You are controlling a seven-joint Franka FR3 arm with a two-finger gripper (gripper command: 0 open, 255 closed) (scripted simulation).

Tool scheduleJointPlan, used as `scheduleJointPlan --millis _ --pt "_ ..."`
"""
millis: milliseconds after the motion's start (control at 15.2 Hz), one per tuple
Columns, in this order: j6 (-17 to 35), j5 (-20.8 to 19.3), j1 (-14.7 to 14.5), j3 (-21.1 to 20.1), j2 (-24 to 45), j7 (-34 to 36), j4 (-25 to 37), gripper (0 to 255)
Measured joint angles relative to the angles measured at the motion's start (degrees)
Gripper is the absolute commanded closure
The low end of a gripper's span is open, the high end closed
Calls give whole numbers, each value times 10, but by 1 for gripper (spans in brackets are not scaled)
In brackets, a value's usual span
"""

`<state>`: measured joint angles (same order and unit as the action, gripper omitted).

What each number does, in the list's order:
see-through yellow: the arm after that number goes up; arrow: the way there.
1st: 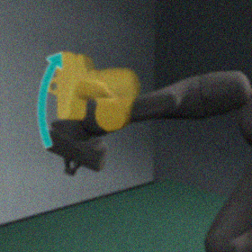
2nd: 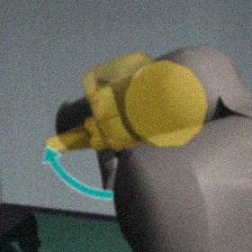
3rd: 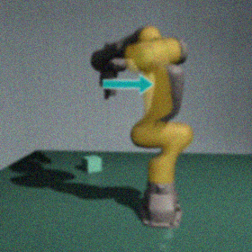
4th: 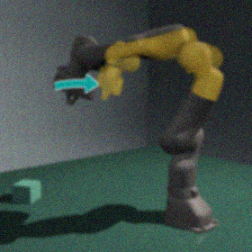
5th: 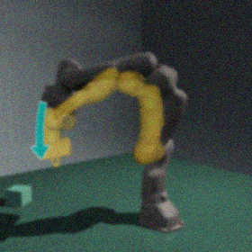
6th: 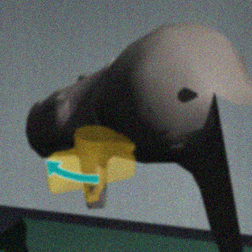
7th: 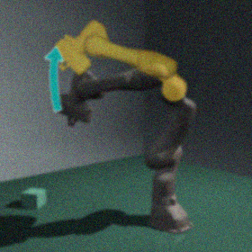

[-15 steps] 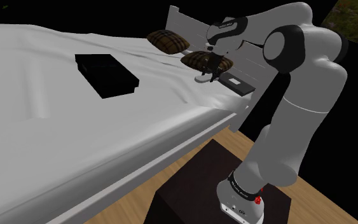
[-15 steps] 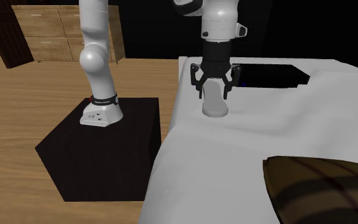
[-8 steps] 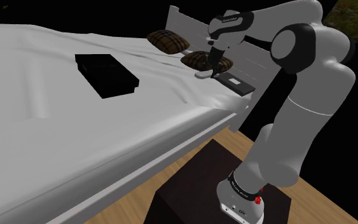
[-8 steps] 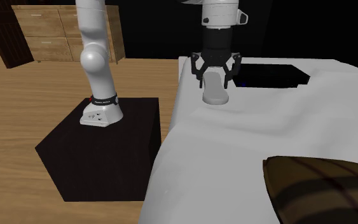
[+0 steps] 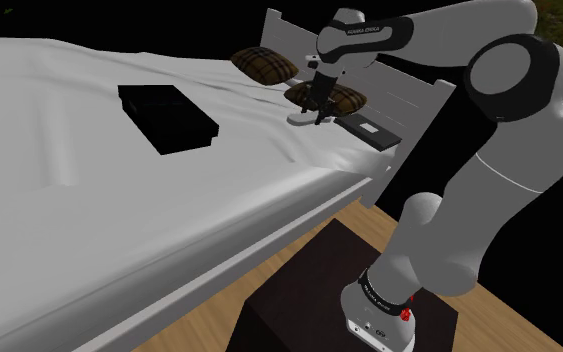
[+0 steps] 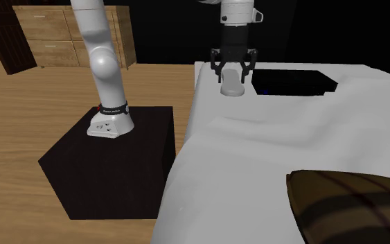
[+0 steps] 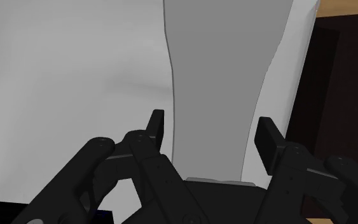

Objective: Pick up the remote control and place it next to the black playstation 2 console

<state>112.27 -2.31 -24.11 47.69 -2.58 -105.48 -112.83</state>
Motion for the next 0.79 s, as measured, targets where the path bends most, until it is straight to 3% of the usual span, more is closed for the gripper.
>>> scheduleJointPlan --millis 396,792 --pt "4 -29 -39 -56 -39 108 -36 255" --pt "5 -27 -74 -103 -40 188 -41 255"
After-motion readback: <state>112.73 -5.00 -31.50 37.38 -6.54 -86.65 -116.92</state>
